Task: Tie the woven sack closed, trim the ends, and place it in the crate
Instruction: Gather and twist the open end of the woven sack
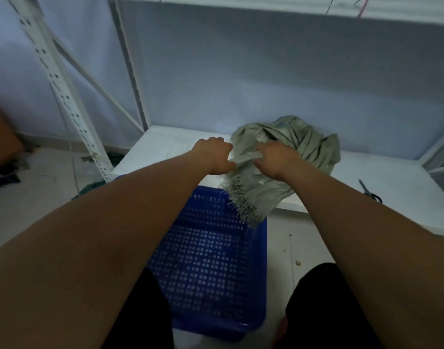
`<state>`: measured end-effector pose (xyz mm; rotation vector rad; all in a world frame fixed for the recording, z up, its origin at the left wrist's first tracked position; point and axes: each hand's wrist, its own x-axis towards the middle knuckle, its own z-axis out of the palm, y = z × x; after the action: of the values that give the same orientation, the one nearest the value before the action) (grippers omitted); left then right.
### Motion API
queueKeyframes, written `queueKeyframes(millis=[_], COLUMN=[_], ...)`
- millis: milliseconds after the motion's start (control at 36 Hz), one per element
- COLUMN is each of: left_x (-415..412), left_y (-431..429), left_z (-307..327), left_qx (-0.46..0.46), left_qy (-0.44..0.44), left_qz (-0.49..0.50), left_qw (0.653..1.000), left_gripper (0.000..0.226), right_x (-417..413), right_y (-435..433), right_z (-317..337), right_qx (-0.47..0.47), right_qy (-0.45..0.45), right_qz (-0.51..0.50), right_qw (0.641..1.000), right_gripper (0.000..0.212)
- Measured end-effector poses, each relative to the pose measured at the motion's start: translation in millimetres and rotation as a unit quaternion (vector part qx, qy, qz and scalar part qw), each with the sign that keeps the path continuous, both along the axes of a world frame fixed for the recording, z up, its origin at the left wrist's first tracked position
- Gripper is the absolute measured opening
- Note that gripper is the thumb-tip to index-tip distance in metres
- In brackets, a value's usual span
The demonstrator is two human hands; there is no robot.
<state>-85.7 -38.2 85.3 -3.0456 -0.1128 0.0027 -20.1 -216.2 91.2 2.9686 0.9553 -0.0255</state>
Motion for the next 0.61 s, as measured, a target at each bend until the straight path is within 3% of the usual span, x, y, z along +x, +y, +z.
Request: queueKeyframes(millis=[278,611], left_x=[-39.6,-48.5], left_y=[-17.5,-55.5], left_z=[39.6,40.1], left_qx=[0.006,-0.006], left_qy=[-0.028,-0.027], left_qz=[0.003,-0.015], left_qw=[1.000,1.000], left_gripper=[0.060,0.053], right_x=[-29.8,-43.3], right_y=[-20.3,-36.6], right_z=[28.5,21.8], right_qx=[0.007,0.023], right_qy=[-0.019,-0.006], right_qz=[-0.009,-0.010], right_qw=[1.000,1.000], right_gripper=[0.055,0.054])
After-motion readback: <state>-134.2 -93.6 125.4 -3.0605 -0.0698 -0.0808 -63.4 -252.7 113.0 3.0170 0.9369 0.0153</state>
